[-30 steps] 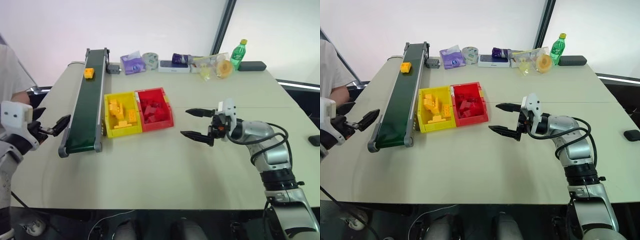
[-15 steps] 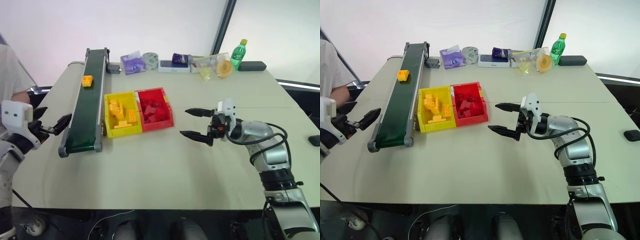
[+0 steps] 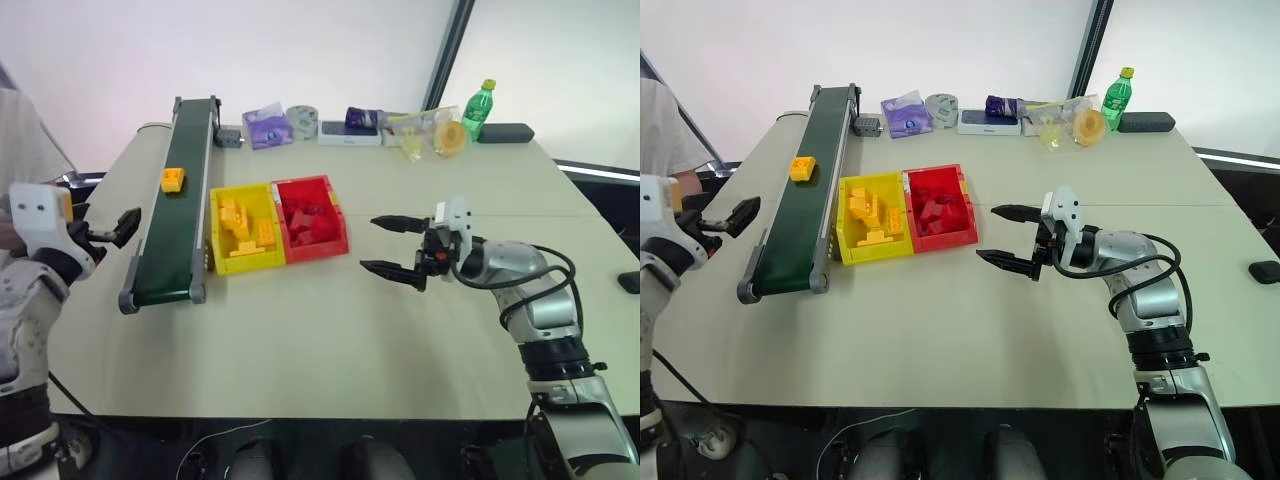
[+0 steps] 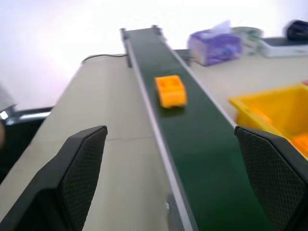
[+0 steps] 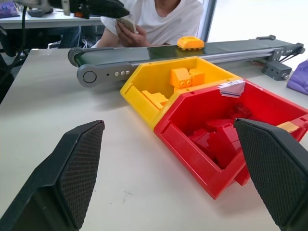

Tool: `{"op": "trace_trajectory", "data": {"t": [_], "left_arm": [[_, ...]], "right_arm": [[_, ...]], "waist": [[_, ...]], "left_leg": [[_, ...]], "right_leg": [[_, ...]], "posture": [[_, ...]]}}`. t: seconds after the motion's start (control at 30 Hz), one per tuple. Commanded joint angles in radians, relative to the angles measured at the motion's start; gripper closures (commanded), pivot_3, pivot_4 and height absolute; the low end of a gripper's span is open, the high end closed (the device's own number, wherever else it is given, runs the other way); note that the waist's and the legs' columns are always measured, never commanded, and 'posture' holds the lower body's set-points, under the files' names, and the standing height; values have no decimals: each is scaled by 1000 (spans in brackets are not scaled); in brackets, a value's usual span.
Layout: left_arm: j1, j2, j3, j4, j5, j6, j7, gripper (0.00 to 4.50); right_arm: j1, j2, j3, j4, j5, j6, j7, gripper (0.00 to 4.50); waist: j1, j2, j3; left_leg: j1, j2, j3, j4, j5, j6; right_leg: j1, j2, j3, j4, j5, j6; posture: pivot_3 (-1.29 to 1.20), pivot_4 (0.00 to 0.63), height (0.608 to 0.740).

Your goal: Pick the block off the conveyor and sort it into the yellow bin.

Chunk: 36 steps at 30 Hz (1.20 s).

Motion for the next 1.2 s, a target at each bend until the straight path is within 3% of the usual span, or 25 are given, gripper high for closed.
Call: {"op": "trace_trajectory", "data": {"t": [0.03, 0.37, 0.93, 1.03, 1.17, 1.2], "left_arm": [[-54, -42, -11, -31, -9, 65, 88, 30], [-123, -38, -99, 13, 47, 173, 131, 30], [-167, -55, -112, 30, 35, 283, 101, 30], [-149, -67, -124, 19, 46, 288, 106, 826], [-168, -81, -102, 12, 41, 281, 113, 2907], [-168, -77, -103, 11, 40, 283, 107, 3201]], "right_arm": [[-27, -5, -14, -39, 11, -7, 1, 0], [-26, -2, -10, -41, 9, -5, -2, 0], [2, -8, -21, -64, 15, -1, -14, 0], [2, -10, -24, -64, 15, -2, -15, 0], [2, -10, -23, -61, 12, -6, -14, 0], [2, -9, -23, -60, 12, -6, -14, 0]], "waist": [[0, 0, 0], [-1, 0, 0], [-1, 0, 0], [0, 0, 0], [1, 0, 0], [1, 0, 0]], "left_leg": [[0, 0, 0, 0, 0, 0], [0, 0, 0, 0, 0, 0], [0, 0, 0, 0, 0, 0], [0, 0, 0, 0, 0, 0], [0, 0, 0, 1, 0, 0], [0, 0, 0, 1, 0, 0]], "right_leg": [[0, 0, 0, 0, 0, 0], [0, 1, 0, 0, 0, 0], [0, 1, 0, 0, 0, 0], [0, 1, 0, 0, 0, 0], [0, 1, 0, 0, 0, 0], [0, 1, 0, 0, 0, 0]], "posture": [[0, 150, 740], [0, 150, 740], [0, 150, 740], [0, 150, 740], [0, 150, 740], [0, 150, 740]]}}
